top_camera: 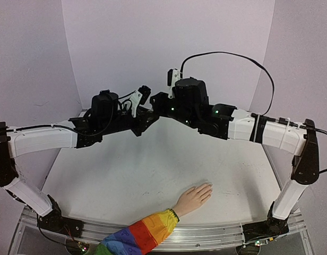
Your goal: Paint the nails
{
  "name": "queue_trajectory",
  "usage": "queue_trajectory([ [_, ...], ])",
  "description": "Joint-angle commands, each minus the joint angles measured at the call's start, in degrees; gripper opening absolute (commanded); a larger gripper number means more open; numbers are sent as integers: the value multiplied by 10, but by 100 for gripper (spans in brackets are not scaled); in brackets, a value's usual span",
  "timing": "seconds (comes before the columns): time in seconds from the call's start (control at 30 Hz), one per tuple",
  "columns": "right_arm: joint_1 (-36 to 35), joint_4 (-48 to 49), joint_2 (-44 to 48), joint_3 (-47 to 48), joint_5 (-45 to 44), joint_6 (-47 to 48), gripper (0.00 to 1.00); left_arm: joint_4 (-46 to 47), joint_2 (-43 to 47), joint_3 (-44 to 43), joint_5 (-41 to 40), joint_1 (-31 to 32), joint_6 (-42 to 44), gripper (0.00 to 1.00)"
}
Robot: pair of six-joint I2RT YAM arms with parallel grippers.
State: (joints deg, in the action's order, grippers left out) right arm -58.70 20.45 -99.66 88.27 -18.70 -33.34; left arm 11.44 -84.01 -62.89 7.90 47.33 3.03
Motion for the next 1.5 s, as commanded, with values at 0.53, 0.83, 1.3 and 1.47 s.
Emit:
queue_trajectory([
  [0.53,169,91,130,-125,690,166,93,52,22,-15,444,-39,-130,0],
  [0.83,169,202,93,-124,779,86,59,53,-19,-60,524,-28,-160,0],
  [1.3,162,242,54,-102,813,52,18,54,-32,-67,535,-26,-163,0],
  [1.47,159,242,50,-104,816,56,8,54,-26,-69,505,-25,-156,0],
])
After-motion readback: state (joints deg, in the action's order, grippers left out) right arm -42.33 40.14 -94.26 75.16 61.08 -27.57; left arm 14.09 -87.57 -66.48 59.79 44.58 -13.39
